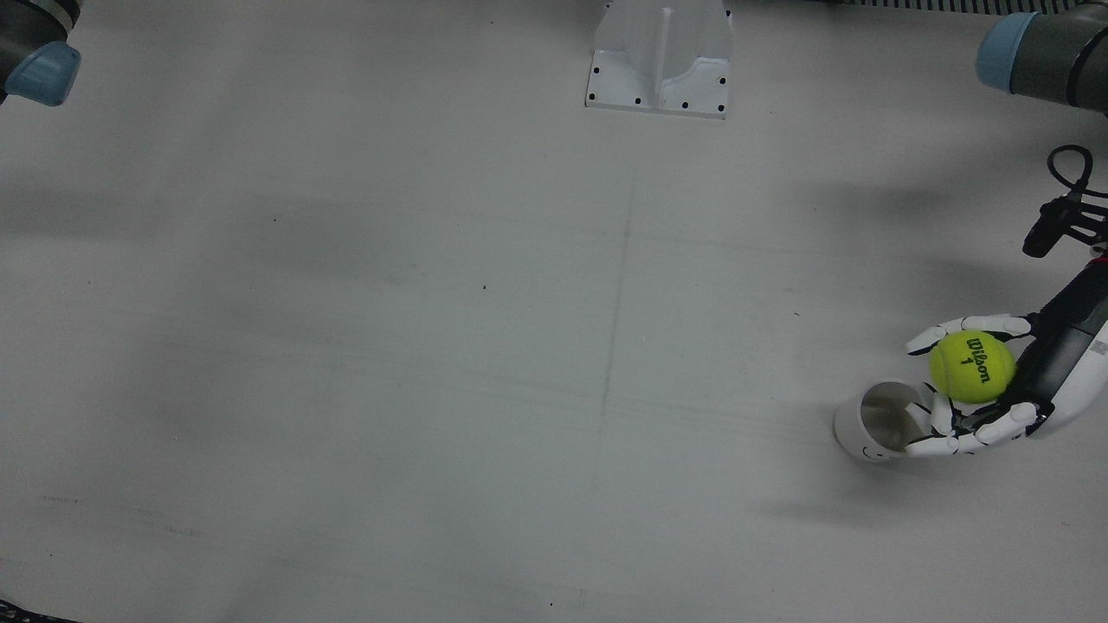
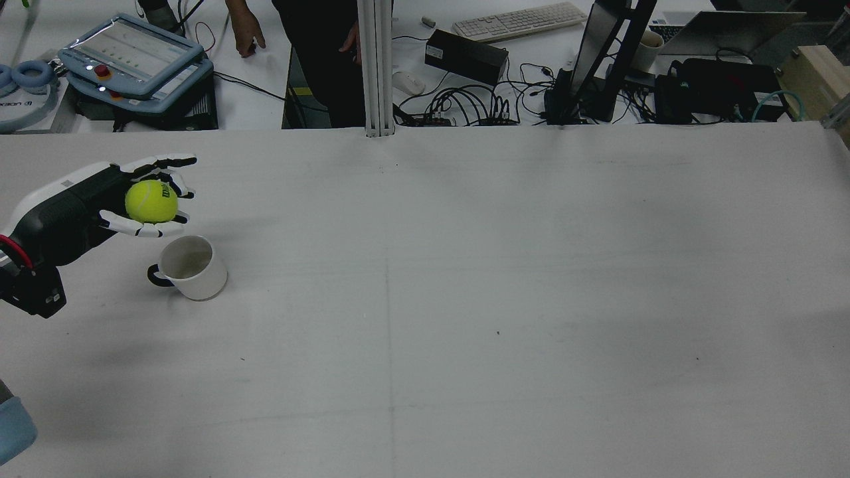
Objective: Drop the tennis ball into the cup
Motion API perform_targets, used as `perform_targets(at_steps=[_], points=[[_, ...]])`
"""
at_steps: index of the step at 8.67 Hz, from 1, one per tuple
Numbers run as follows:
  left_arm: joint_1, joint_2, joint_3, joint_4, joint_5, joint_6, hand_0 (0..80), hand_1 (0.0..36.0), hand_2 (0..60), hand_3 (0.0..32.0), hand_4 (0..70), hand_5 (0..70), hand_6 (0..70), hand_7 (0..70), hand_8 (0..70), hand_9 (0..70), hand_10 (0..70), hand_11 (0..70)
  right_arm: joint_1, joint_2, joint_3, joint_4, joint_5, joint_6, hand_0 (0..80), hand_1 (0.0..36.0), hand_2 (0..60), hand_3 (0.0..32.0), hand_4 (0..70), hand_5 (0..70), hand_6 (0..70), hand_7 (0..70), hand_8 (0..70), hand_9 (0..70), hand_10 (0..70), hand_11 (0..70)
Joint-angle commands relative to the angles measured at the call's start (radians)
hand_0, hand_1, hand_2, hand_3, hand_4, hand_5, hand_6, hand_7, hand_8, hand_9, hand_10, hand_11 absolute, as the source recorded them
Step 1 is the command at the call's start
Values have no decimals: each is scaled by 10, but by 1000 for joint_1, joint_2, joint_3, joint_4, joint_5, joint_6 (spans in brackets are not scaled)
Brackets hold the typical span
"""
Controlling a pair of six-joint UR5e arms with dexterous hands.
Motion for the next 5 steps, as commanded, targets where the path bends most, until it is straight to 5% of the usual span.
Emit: perform_targets(at_steps=[1,5], points=[[-5,7,-3,0,0,-9,800,360,600,0,143,140,45,0,17,32,39,103,0,0,0,0,0,0,0,0,0,0,0,0,0,0,0,0,0,0],[-8,7,-17,-2,0,-9,800,360,600,0,137,138,40,0,1,10,28,89,0,0,0,0,0,0,0,0,0,0,0,0,0,0,0,0,0,0]])
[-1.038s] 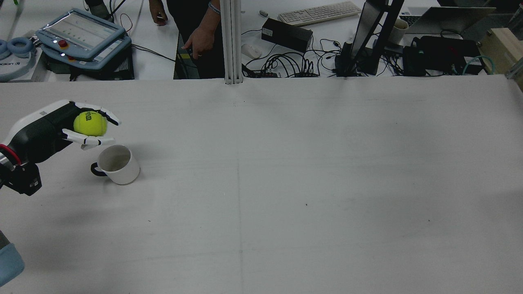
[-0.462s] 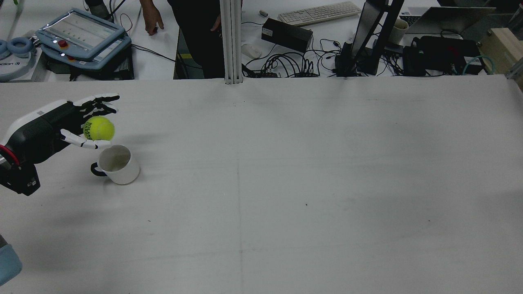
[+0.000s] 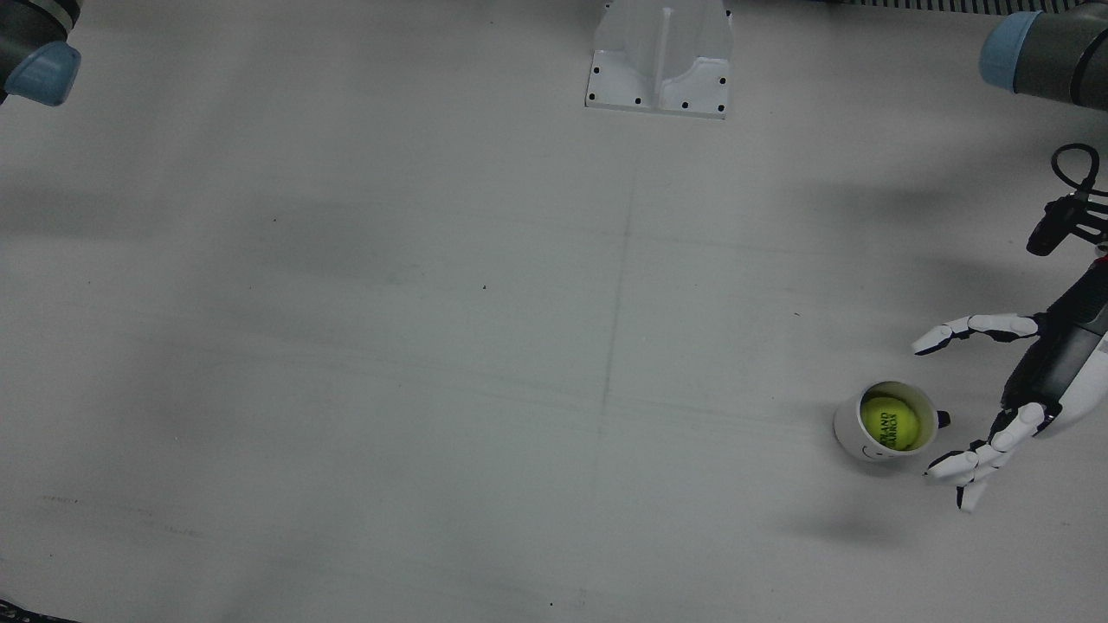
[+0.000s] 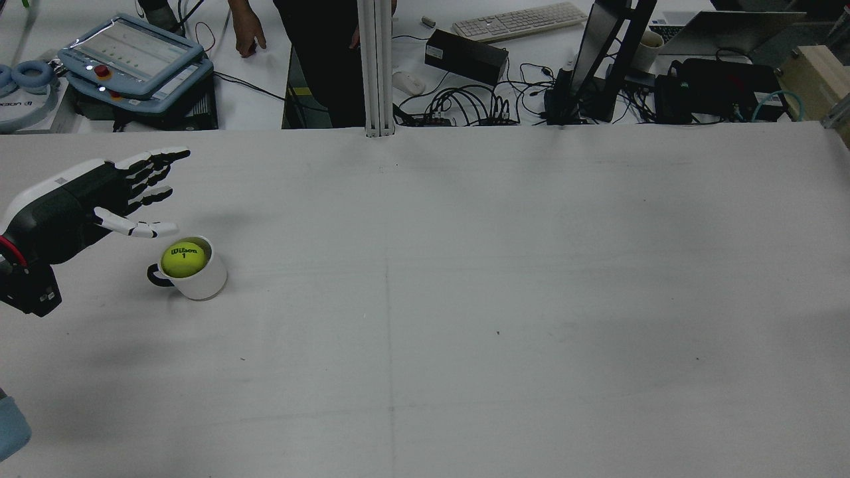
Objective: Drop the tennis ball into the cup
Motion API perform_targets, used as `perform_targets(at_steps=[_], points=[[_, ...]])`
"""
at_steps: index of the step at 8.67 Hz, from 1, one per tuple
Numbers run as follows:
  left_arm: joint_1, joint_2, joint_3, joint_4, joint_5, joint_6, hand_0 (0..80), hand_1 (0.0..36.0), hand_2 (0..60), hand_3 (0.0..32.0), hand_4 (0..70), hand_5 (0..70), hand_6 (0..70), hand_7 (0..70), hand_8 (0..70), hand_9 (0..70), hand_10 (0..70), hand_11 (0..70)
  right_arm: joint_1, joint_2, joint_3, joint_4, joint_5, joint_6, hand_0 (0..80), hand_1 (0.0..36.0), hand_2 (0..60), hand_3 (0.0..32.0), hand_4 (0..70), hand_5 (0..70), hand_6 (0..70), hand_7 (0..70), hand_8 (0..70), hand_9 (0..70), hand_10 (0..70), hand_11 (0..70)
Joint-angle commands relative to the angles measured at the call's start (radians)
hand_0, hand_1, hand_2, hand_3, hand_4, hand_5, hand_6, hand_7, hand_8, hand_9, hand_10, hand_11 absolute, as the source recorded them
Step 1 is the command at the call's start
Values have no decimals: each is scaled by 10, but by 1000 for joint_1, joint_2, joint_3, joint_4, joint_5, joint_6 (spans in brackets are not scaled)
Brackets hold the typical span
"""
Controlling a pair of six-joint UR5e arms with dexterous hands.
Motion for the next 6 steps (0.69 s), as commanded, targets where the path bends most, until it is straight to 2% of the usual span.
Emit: perform_targets(at_steps=[1,2,4,5,6], points=[[-1,0,-7,0,2,1,800,360,600,0,138,138,40,0,1,10,29,90,0,0,0,0,0,0,0,0,0,0,0,0,0,0,0,0,0,0],[-4,-3,-39,10,3,1,800,360,600,0,141,138,40,0,0,6,30,92,0,0,0,0,0,0,0,0,0,0,0,0,0,0,0,0,0,0],[-137,-51,-103,59,12,14,797,360,600,0,113,125,38,0,0,2,39,101,0,0,0,0,0,0,0,0,0,0,0,0,0,0,0,0,0,0],[-245,-87,-117,69,26,27,607,360,575,0,79,95,24,0,0,0,32,81,0,0,0,0,0,0,0,0,0,0,0,0,0,0,0,0,0,0],[-333,-84,-96,31,41,59,496,292,499,0,32,63,8,0,0,0,29,67,0,0,0,0,0,0,0,0,0,0,0,0,0,0,0,0,0,0]])
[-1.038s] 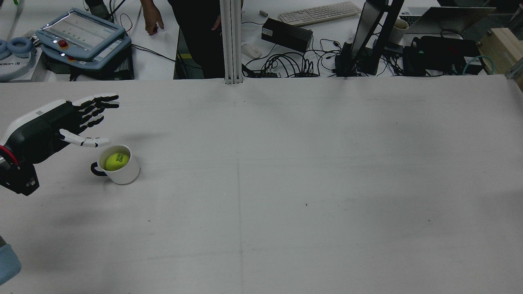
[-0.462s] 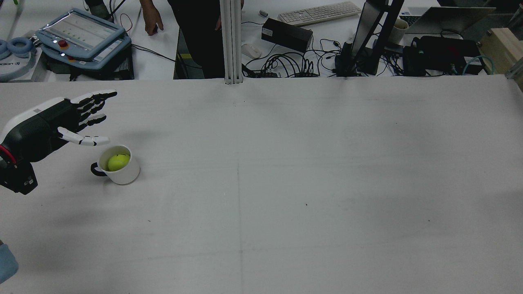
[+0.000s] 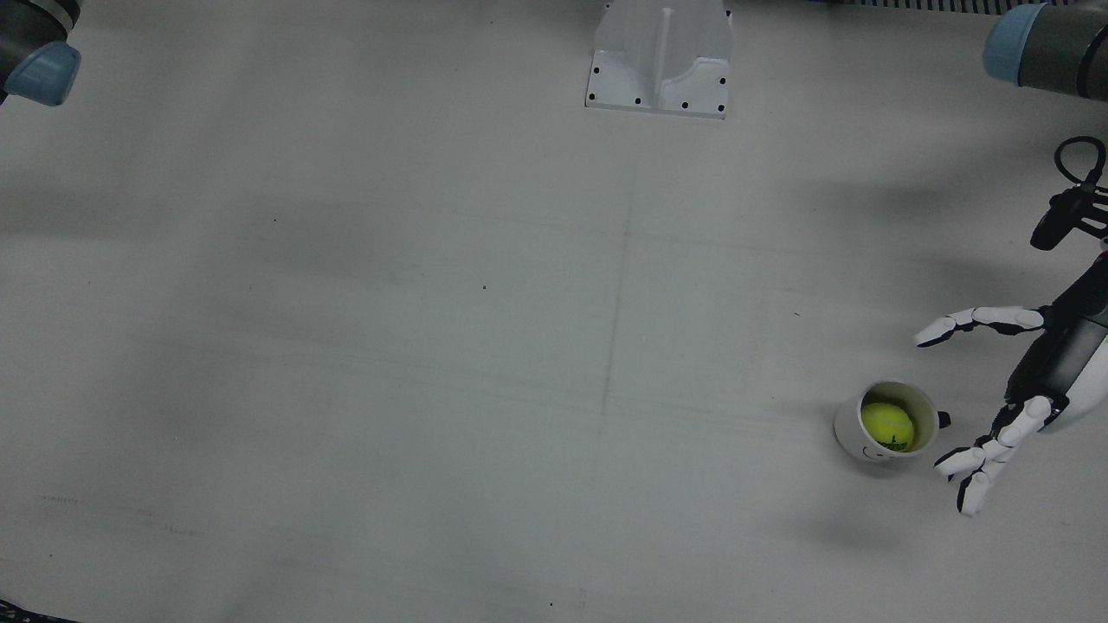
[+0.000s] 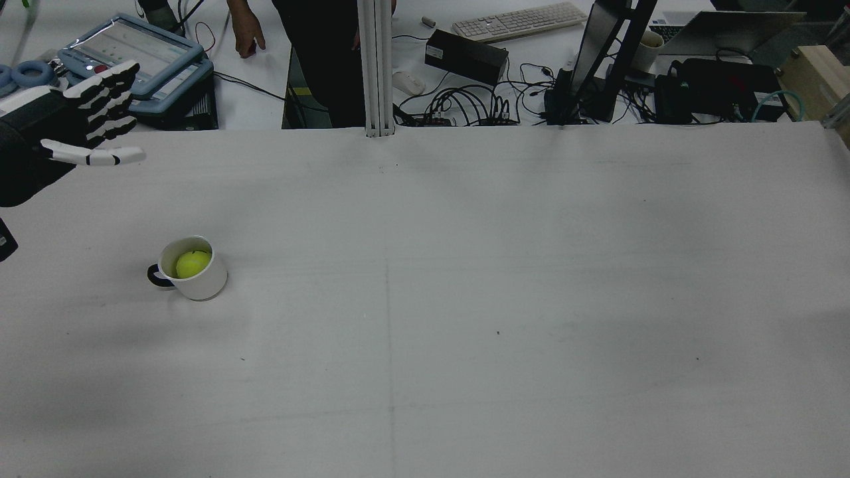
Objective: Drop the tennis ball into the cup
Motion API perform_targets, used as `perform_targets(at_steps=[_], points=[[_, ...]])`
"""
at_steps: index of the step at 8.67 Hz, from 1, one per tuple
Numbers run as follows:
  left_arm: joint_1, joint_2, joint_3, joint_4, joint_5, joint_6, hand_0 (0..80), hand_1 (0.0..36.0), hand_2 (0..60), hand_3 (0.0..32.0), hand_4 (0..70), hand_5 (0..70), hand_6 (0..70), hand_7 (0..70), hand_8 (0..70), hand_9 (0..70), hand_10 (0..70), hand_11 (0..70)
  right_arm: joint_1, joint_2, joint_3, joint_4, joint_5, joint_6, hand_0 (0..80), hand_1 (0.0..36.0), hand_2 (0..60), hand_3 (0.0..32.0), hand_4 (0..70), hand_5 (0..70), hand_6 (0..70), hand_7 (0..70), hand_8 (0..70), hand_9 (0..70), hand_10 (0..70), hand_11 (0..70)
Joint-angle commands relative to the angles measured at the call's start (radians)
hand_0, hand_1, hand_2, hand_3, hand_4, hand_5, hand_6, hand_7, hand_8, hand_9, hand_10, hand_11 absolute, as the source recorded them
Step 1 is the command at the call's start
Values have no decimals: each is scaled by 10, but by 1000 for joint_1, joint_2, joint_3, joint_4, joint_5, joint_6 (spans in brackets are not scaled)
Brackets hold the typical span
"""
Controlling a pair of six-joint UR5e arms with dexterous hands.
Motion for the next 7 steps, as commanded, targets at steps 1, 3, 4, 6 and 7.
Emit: perform_targets(at_steps=[1,3,4,6,7], points=[[-264,-30,60,-55,45,50,500,286,438,0,1,62,1,0,0,0,13,45,0,0,0,0,0,0,0,0,0,0,0,0,0,0,0,0,0,0],[-332,31,85,-77,47,47,537,335,460,0,0,71,0,0,0,0,0,4,0,0,0,0,0,0,0,0,0,0,0,0,0,0,0,0,0,0],[-368,61,85,-92,63,47,543,343,464,0,0,73,0,0,0,0,0,4,0,0,0,0,0,0,0,0,0,0,0,0,0,0,0,0,0,0],[-370,64,78,-89,65,47,531,338,488,0,0,71,0,0,0,0,0,3,0,0,0,0,0,0,0,0,0,0,0,0,0,0,0,0,0,0],[-369,73,71,-88,65,47,524,332,494,0,0,69,0,0,0,0,0,5,0,0,2,0,0,0,0,0,0,0,0,0,0,0,0,0,0,0]])
